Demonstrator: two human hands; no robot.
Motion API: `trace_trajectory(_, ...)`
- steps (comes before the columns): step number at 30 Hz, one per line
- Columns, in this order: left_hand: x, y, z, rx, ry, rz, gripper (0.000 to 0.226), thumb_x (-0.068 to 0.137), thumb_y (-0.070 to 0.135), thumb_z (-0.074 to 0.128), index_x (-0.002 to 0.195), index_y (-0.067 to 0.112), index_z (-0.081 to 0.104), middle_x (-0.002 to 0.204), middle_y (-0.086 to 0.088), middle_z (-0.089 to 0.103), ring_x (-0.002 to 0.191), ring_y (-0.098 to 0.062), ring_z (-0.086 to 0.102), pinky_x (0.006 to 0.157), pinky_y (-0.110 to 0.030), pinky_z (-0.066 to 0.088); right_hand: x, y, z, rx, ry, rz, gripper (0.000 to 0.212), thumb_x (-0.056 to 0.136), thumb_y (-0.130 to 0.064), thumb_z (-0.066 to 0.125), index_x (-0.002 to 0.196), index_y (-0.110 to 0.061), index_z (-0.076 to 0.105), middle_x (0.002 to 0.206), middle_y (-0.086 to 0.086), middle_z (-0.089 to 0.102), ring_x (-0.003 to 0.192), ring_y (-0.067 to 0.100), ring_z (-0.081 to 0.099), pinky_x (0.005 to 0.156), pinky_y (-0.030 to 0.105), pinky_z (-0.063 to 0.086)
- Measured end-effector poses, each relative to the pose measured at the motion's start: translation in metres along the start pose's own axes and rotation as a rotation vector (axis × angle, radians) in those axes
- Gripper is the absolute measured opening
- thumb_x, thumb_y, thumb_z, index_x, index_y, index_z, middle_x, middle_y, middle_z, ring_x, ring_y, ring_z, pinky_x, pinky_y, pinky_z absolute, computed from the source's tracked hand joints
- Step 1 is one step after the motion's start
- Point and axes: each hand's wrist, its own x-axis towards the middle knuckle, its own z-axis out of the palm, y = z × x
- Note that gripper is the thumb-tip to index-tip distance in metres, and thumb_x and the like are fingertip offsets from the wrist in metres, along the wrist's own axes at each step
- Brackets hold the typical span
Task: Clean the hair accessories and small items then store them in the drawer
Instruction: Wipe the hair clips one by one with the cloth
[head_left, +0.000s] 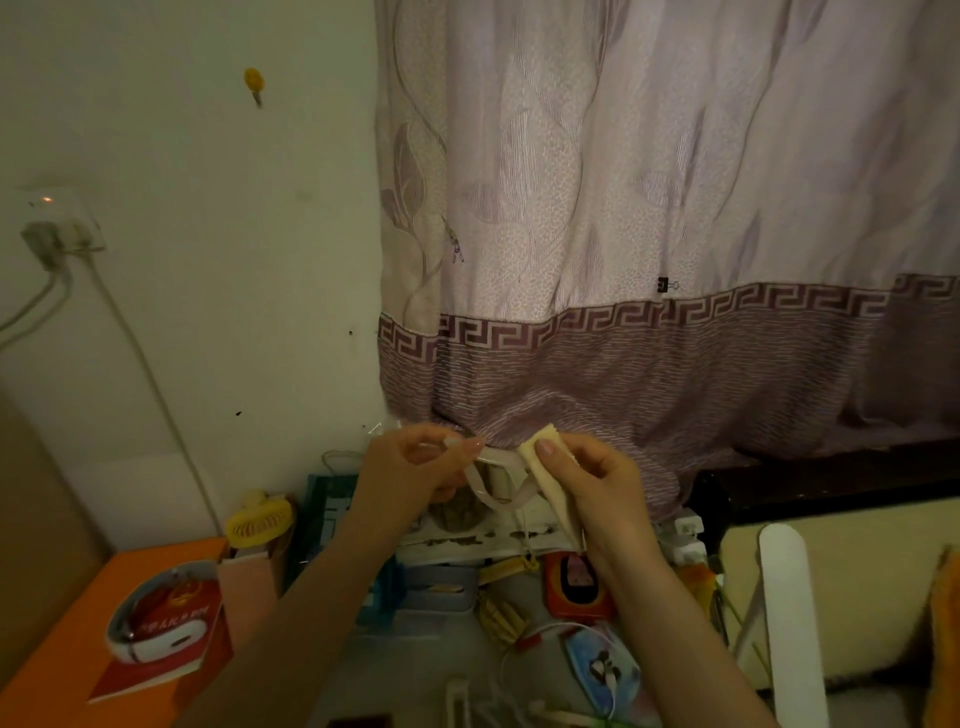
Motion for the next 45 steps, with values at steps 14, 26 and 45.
trace_trajectory(14, -0.027, -0.062, -0.013, -0.104, 0.093, -0.234, 0.008, 0.076, 0.019, 0.073, 0.081, 0.017, 0.068, 0.068, 0.005, 0.072, 0.063, -0.008, 0.069, 0.06, -0.019, 0.057, -0.02, 0.056, 0.0, -0.11, 0.056, 0.139, 0.018, 0.088, -0.024, 0.066, 0.074, -0.018, 0.075, 0.067, 0.007, 0.065, 0.065, 0.02, 0.056, 0.065, 0.033, 0.045)
trace_trajectory(26, -0.084, -0.154, -0.045, -0.112, 0.262, -0.554, 0.01, 0.08, 0.023, 0.073, 0.086, 0.017, 0.07, 0.082, -0.003, 0.07, 0.079, -0.02, 0.066, 0.076, -0.034, 0.056, -0.063, 0.152, 0.021, -0.307, 0.011, 0.359, 0.019, 0.092, -0.024, 0.061, 0.078, -0.014, 0.069, 0.074, 0.007, 0.065, 0.071, 0.018, 0.058, 0.063, 0.029, 0.045)
trace_trajectory(45, -0.181, -0.304, -0.099, 0.05, 0.609, -0.885, 0.032, 0.077, 0.029, 0.076, 0.106, 0.016, 0.068, 0.091, -0.007, 0.072, 0.086, -0.022, 0.069, 0.084, -0.04, 0.055, -0.141, 0.299, 0.066, -0.507, -0.191, 0.827, 0.023, 0.092, -0.031, 0.06, 0.08, -0.014, 0.069, 0.062, 0.0, 0.061, 0.056, 0.01, 0.057, 0.055, 0.024, 0.045)
